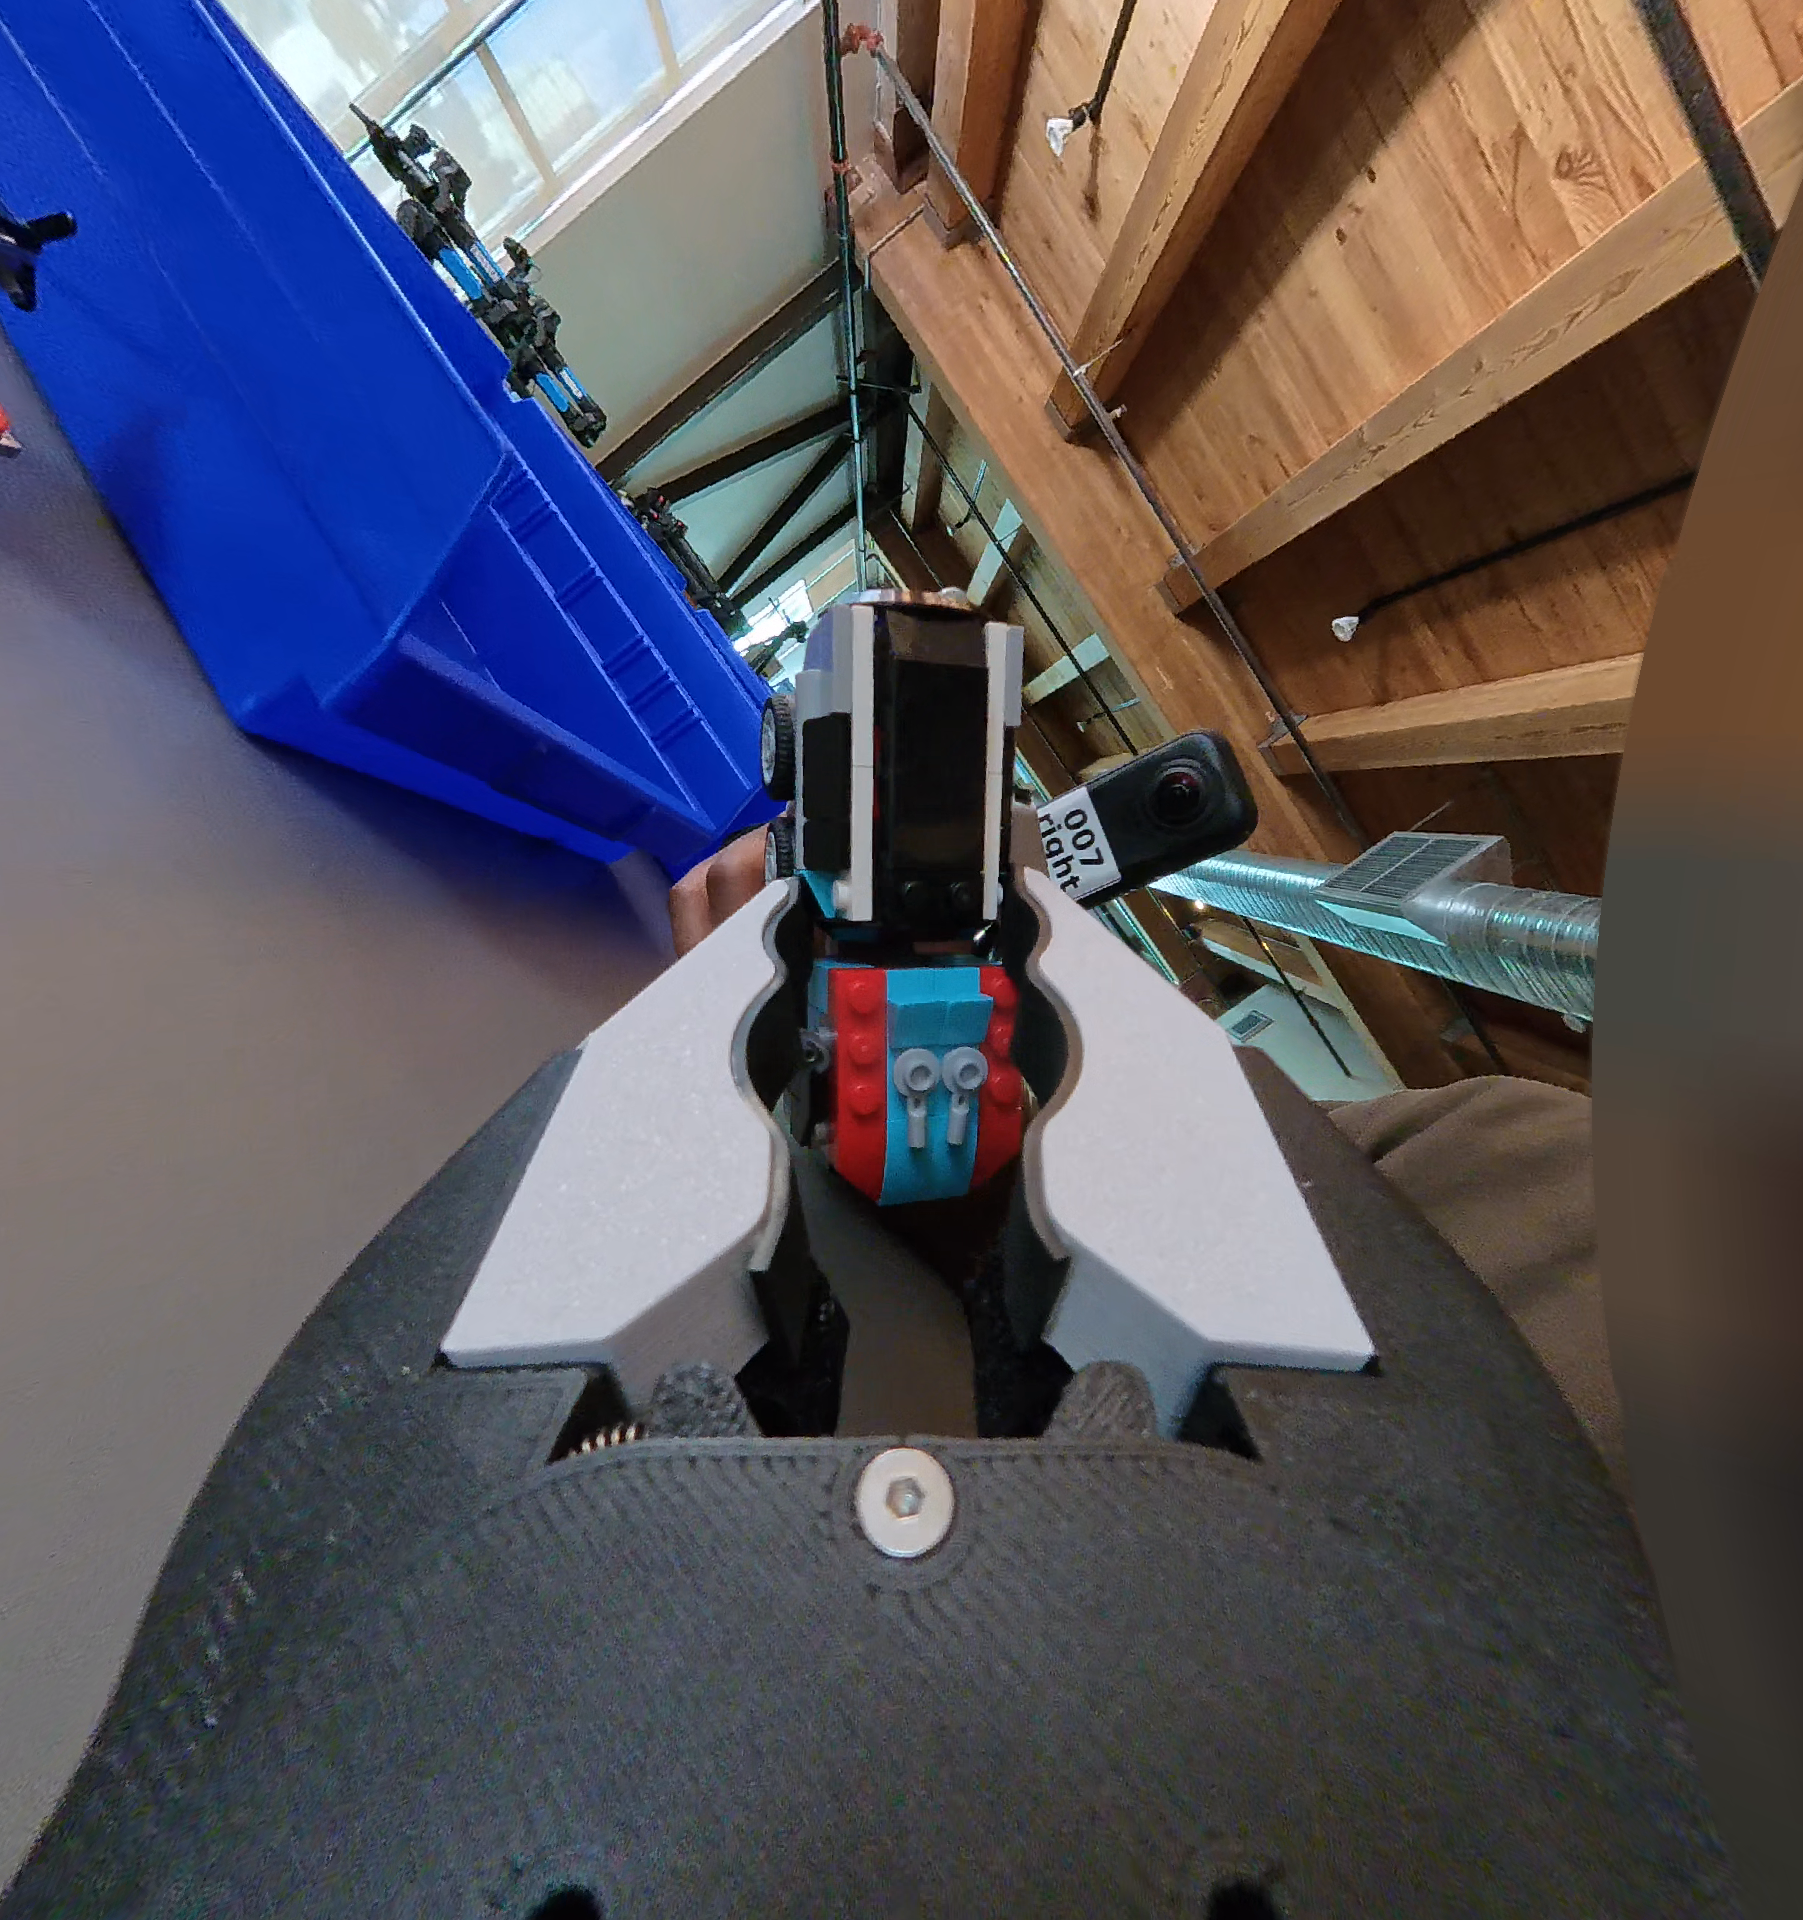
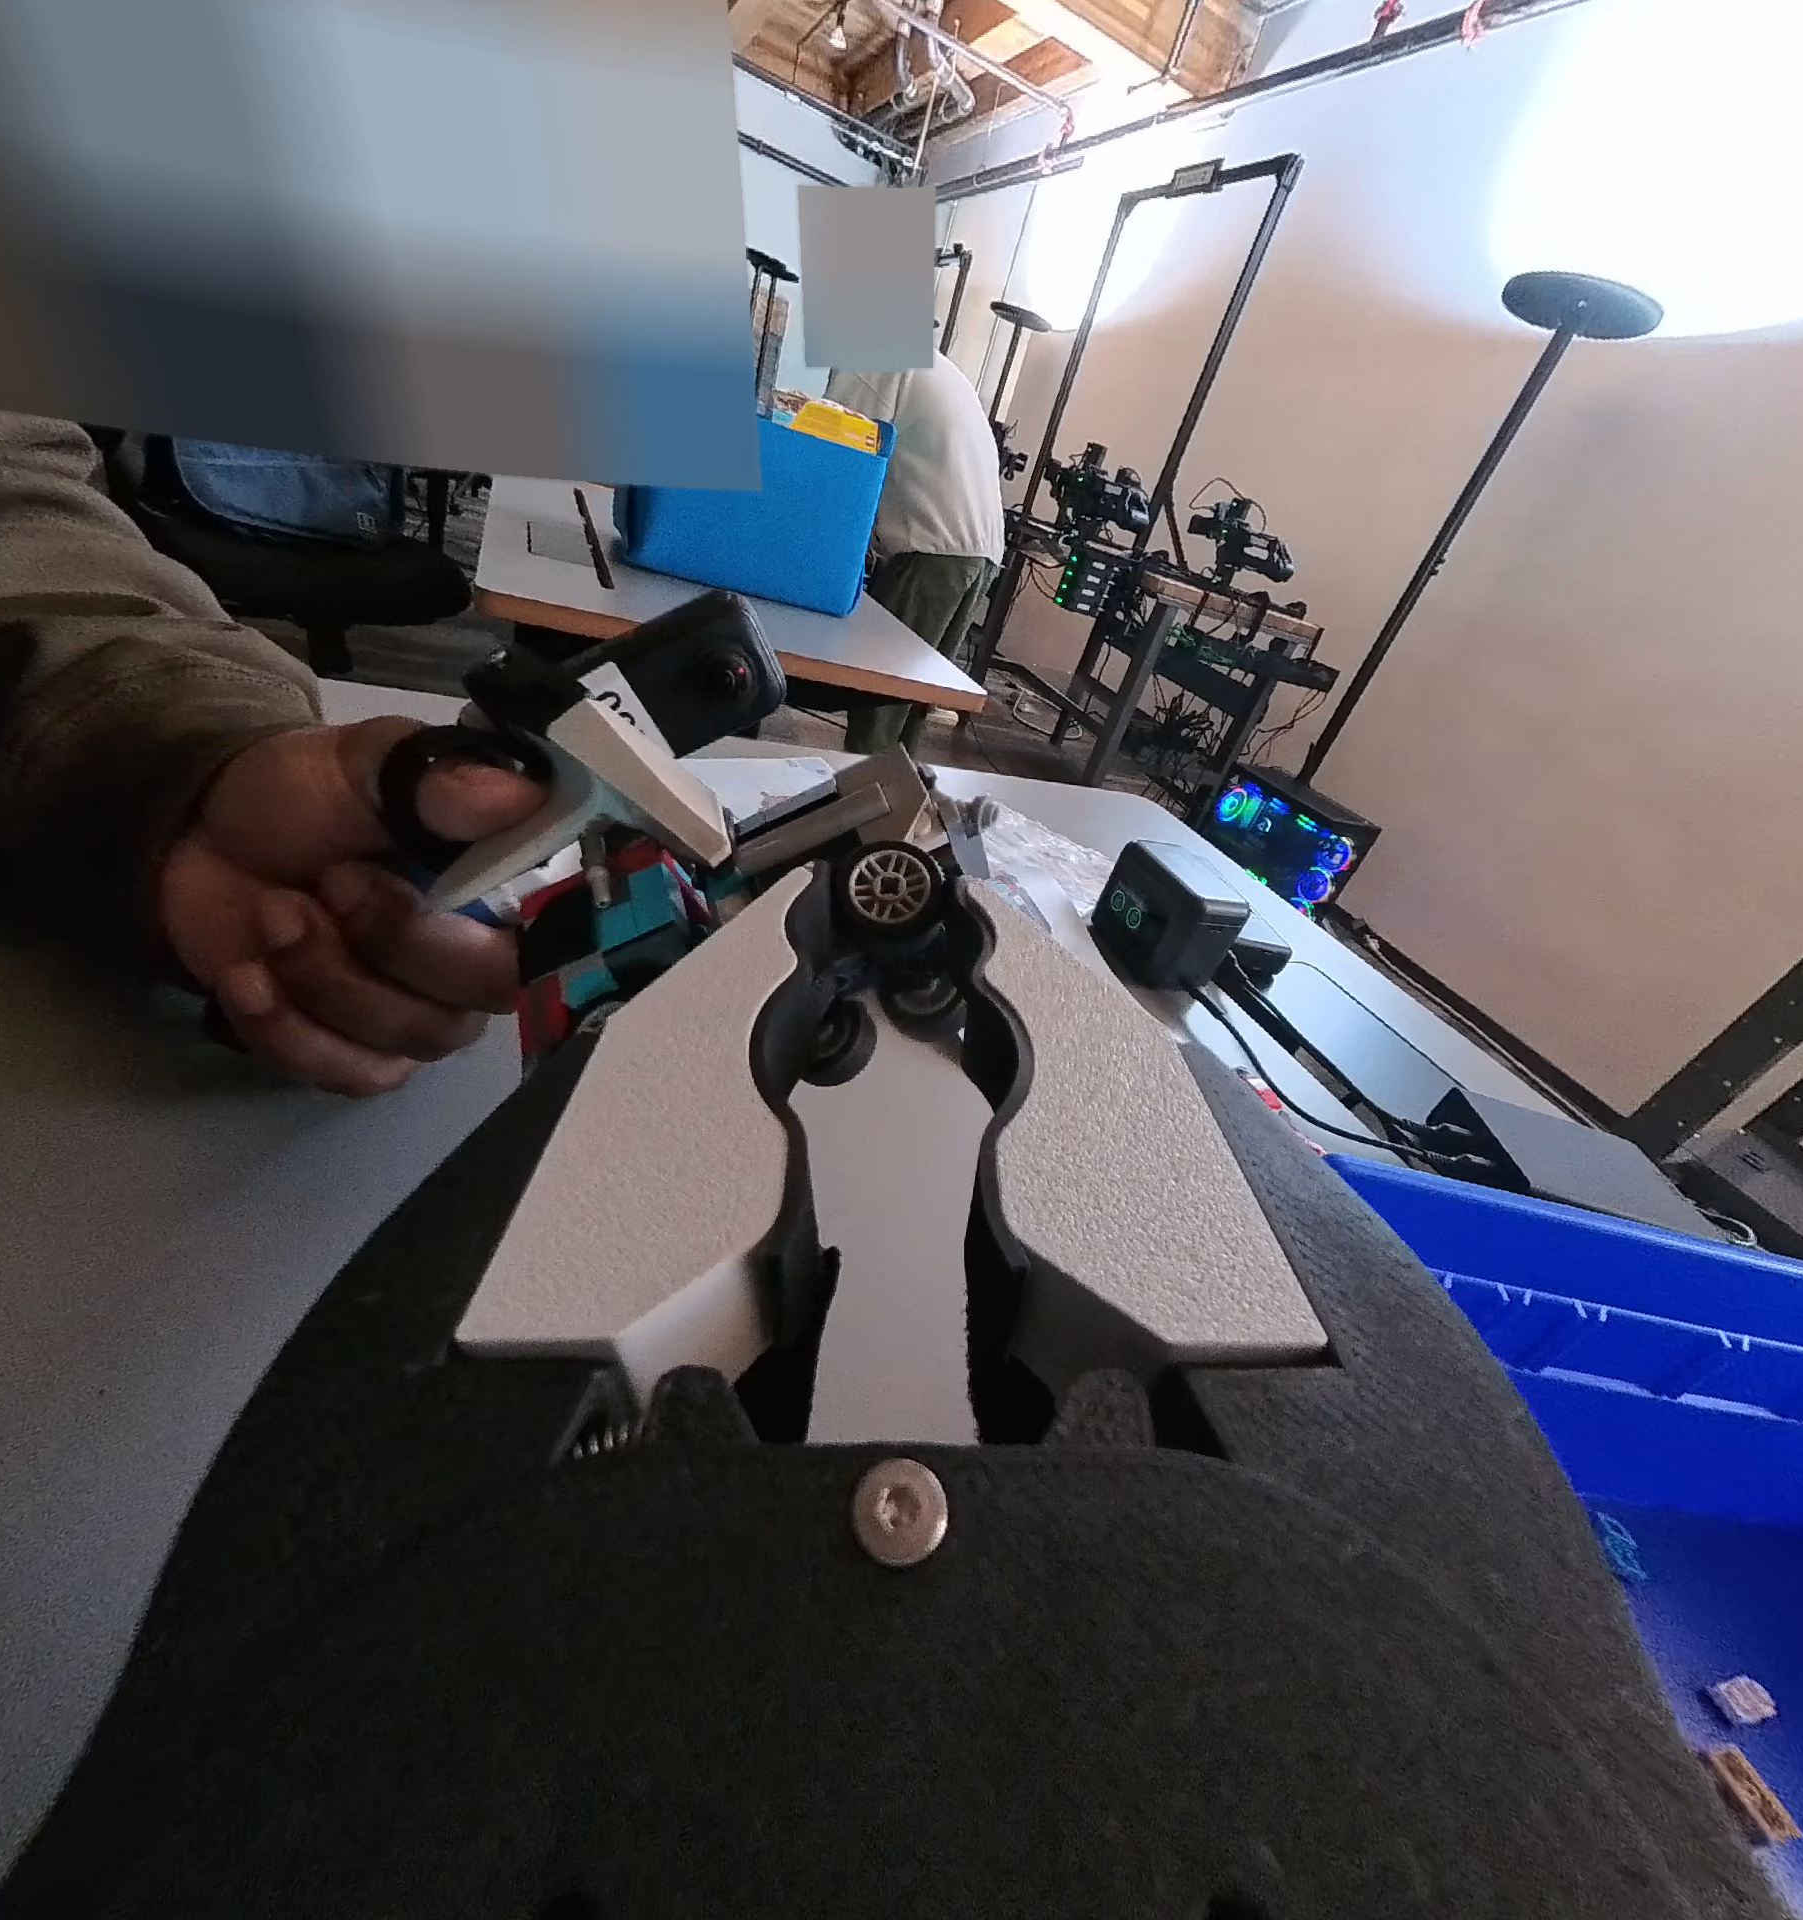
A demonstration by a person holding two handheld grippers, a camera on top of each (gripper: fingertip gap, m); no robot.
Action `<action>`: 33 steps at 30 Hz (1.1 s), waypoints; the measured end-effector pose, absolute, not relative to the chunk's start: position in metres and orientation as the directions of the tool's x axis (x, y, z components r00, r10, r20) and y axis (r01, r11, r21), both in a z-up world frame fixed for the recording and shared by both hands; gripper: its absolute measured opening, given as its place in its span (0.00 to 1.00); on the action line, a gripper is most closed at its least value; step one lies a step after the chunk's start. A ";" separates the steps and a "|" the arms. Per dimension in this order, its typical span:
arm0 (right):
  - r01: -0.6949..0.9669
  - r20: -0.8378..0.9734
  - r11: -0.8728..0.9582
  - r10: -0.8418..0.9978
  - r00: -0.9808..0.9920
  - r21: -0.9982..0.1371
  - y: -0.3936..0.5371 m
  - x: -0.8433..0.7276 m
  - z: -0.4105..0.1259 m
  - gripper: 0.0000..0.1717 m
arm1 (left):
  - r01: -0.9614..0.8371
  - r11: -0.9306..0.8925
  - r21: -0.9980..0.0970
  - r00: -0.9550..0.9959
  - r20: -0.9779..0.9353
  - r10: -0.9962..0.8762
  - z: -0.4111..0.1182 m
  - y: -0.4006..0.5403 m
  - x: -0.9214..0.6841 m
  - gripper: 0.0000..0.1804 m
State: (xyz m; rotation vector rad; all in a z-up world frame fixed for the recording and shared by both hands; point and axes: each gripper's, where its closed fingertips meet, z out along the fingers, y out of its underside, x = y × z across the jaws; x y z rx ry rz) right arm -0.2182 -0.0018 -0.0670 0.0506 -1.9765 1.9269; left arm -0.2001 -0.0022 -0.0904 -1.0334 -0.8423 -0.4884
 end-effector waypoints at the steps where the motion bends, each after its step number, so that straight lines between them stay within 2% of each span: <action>1: -0.280 0.285 0.055 0.233 -0.930 -0.958 -0.002 -0.218 -0.067 0.13 | 0.705 0.449 -0.549 0.603 0.797 0.029 -0.090 -0.002 -0.200 0.20; 11: -0.111 0.093 -0.079 0.205 -0.974 -0.991 0.005 -0.224 -0.060 0.13 | 0.692 0.469 -0.548 0.612 0.791 0.022 -0.085 -0.006 -0.201 0.21; 19: 0.095 -0.115 -0.202 0.089 -0.989 -0.975 0.003 -0.220 -0.057 0.13 | 0.666 0.470 -0.579 0.633 0.772 0.056 -0.082 -0.006 -0.200 0.20; 27: 0.106 -0.126 -0.209 0.084 -0.988 -0.972 0.001 -0.220 -0.059 0.13 | 0.652 0.464 -0.600 0.640 0.763 0.087 -0.083 -0.005 -0.199 0.20; 33: 0.011 -0.036 -0.168 0.147 -0.989 -0.986 0.000 -0.221 -0.062 0.13 | 0.639 0.460 -0.617 0.640 0.758 0.127 -0.085 -0.006 -0.201 0.20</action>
